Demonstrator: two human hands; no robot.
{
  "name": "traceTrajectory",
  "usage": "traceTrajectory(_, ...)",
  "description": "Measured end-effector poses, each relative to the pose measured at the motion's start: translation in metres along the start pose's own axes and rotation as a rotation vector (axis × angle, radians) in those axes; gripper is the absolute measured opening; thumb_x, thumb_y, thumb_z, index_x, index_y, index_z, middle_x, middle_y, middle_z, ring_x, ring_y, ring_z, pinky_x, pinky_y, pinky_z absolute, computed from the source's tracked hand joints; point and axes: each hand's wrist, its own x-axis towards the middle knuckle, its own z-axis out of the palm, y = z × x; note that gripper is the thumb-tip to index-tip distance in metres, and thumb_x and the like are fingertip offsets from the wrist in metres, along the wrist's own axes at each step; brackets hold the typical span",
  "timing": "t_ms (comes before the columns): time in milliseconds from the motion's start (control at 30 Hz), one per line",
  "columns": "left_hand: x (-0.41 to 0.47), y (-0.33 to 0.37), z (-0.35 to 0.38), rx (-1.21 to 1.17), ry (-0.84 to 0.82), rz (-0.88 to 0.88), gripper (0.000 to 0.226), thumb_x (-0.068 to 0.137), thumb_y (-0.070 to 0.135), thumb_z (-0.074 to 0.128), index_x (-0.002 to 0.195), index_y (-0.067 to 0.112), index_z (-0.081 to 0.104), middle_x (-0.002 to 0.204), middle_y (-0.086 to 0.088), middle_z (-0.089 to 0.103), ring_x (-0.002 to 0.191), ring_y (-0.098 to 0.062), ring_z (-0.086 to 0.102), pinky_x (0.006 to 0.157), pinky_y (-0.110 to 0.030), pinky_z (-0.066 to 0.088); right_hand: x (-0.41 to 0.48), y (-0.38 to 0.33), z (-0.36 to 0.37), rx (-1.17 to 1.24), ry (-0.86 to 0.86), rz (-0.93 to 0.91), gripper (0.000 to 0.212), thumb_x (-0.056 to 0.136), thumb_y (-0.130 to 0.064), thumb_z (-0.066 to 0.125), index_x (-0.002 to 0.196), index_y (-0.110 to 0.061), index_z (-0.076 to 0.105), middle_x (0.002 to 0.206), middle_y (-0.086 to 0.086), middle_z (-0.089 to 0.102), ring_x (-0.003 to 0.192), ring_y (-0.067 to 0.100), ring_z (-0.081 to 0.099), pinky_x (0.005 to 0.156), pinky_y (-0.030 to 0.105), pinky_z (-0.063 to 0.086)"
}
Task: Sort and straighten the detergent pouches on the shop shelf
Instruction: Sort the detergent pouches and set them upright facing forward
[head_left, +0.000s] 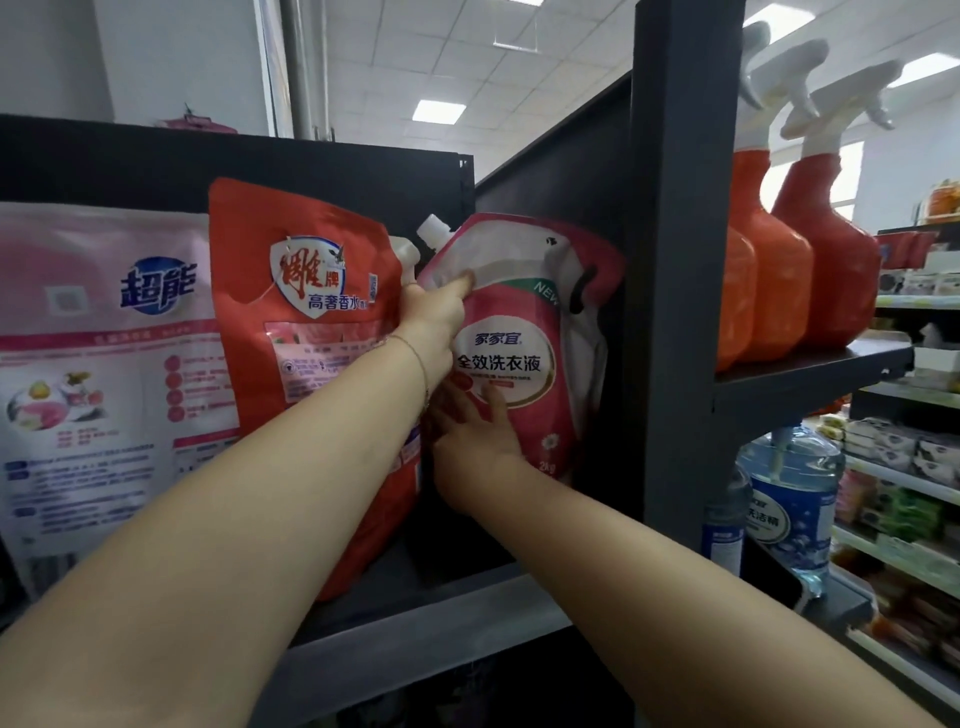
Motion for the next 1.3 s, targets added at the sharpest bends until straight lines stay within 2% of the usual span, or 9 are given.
traceTrajectory(233, -0.009, 0.004, 0.016, 0.329, 0.006, 0.057, 0.098, 0.084, 0.053, 0.061, 0.15, 0.008, 0.004, 0.151, -0.013, 0.026, 0.137, -0.032, 0.031, 0.113, -0.043, 0.029, -0.026, 0.0, 0.008, -0.032, 0.063, -0.184, 0.05, 0.097, -0.033, 0.044, 0.146, -0.026, 0.036, 0.162, 0.002, -0.005, 0.141, 0.033, -0.028, 0.103, 0.056, -0.025)
traceTrajectory(433, -0.022, 0.018, 0.029, 0.447, 0.01, 0.018, 0.089, 0.091, 0.045, 0.054, 0.15, 0.004, 0.002, 0.156, -0.012, 0.014, 0.142, -0.03, 0.021, 0.116, -0.043, 0.023, -0.034, 0.008, 0.0, 0.138, 0.054, -0.242, 0.047, 0.092, -0.016, 0.047, 0.139, -0.018, 0.048, 0.16, -0.001, 0.014, 0.144, 0.03, -0.024, 0.106, 0.055, -0.023)
traceTrajectory(567, -0.041, 0.021, 0.032, 0.397, 0.024, -0.011, 0.067, 0.092, 0.02, 0.051, 0.148, 0.003, 0.019, 0.153, -0.016, 0.027, 0.138, -0.034, 0.032, 0.112, -0.045, 0.031, -0.039, 0.012, -0.004, 0.296, 0.184, -0.278, 0.046, 0.086, -0.01, 0.051, 0.132, -0.013, 0.055, 0.153, 0.007, 0.029, 0.146, 0.027, 0.002, 0.114, 0.052, -0.008)
traceTrajectory(633, -0.055, 0.016, 0.031, 0.438, 0.036, -0.003, 0.064, 0.09, 0.018, 0.05, 0.147, 0.003, 0.022, 0.151, -0.018, 0.027, 0.138, -0.035, 0.031, 0.112, -0.043, 0.03, -0.043, 0.016, -0.002, 0.313, 0.283, -0.279, 0.052, 0.083, -0.007, 0.054, 0.135, -0.009, 0.051, 0.148, 0.015, 0.038, 0.142, 0.032, 0.018, 0.115, 0.042, -0.002)
traceTrajectory(733, -0.084, 0.005, 0.03, 0.543, -0.035, 0.055, 0.067, 0.088, 0.011, 0.049, 0.147, 0.004, 0.018, 0.154, -0.015, 0.014, 0.142, -0.029, 0.019, 0.115, -0.038, 0.024, -0.057, 0.019, -0.001, 0.153, 0.267, -0.165, 0.065, 0.093, -0.014, 0.047, 0.152, -0.011, 0.019, 0.156, 0.016, 0.021, 0.145, 0.035, 0.007, 0.113, 0.05, -0.014)
traceTrajectory(900, -0.092, 0.016, 0.034, 0.633, -0.103, 0.854, 0.059, 0.086, -0.001, 0.055, 0.141, 0.002, 0.034, 0.153, -0.016, 0.021, 0.143, -0.028, 0.016, 0.117, -0.028, 0.014, -0.061, 0.023, 0.002, 0.189, 0.274, 0.016, 0.074, 0.097, -0.036, 0.042, 0.154, -0.02, -0.002, 0.16, 0.011, 0.0, 0.145, 0.036, -0.007, 0.113, 0.053, -0.012)
traceTrajectory(1000, -0.058, 0.034, 0.052, 1.159, -0.278, 1.16, 0.051, 0.087, 0.009, 0.053, 0.137, 0.008, 0.041, 0.146, -0.01, 0.035, 0.138, -0.027, 0.028, 0.115, -0.036, 0.012, -0.056, 0.027, 0.007, 0.186, 0.31, -0.01, 0.084, 0.094, -0.038, 0.049, 0.152, -0.027, -0.011, 0.159, 0.01, -0.014, 0.143, 0.035, -0.021, 0.111, 0.051, -0.017)
traceTrajectory(1100, -0.03, 0.04, 0.071, 1.592, -0.37, 1.065, 0.051, 0.088, 0.031, 0.057, 0.135, 0.019, 0.041, 0.136, -0.003, 0.046, 0.132, -0.025, 0.038, 0.114, -0.051, 0.009, -0.053, 0.028, 0.009, 0.184, 0.31, -0.027, 0.086, 0.095, -0.039, 0.049, 0.151, -0.025, -0.014, 0.157, 0.012, -0.023, 0.141, 0.034, -0.028, 0.111, 0.051, -0.017)
traceTrajectory(1300, 0.001, 0.044, 0.089, 1.562, -0.226, 0.978, 0.02, 0.088, 0.017, 0.058, 0.106, 0.023, 0.064, 0.114, -0.001, 0.065, 0.111, -0.025, 0.06, 0.1, -0.045, 0.028, -0.045, 0.039, 0.011, 0.163, 0.308, -0.082, 0.091, 0.093, -0.046, 0.05, 0.151, -0.022, -0.016, 0.157, 0.008, -0.024, 0.142, 0.029, -0.028, 0.111, 0.045, -0.018)
